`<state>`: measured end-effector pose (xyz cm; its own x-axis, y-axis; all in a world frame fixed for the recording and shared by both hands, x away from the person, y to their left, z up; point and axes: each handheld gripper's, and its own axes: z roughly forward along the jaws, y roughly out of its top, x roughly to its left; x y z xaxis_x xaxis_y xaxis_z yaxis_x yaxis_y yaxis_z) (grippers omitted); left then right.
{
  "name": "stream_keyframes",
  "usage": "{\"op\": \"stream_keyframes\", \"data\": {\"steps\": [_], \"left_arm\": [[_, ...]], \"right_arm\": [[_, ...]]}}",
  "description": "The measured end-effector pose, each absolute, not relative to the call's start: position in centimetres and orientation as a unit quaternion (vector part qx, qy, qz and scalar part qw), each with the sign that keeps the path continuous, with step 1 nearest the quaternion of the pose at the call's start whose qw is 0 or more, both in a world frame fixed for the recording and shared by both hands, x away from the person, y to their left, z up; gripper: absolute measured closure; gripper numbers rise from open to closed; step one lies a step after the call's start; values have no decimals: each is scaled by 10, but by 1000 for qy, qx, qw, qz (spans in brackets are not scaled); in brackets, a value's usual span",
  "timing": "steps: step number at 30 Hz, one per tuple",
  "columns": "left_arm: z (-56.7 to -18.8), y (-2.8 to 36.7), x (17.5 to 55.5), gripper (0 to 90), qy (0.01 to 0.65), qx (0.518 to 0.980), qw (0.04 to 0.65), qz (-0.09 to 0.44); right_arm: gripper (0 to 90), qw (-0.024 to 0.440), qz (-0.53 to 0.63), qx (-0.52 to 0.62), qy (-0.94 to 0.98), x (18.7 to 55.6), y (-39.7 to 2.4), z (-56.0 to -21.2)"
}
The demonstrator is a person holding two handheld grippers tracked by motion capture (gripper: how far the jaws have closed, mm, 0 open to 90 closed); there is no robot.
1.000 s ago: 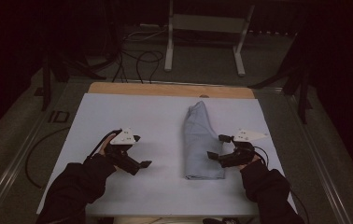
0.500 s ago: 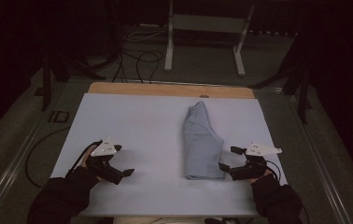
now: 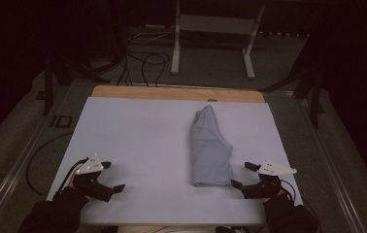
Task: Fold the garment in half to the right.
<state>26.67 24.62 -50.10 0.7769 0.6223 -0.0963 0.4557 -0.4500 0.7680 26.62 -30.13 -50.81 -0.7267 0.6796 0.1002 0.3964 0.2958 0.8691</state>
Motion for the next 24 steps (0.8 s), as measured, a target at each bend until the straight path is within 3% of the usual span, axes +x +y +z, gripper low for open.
{"op": "stream_keyframes", "data": {"steps": [24], "left_arm": [[-504, 255, 264, 2, 334, 840, 410, 120]], "right_arm": [[94, 155, 478, 353, 789, 268, -307, -518]]}}
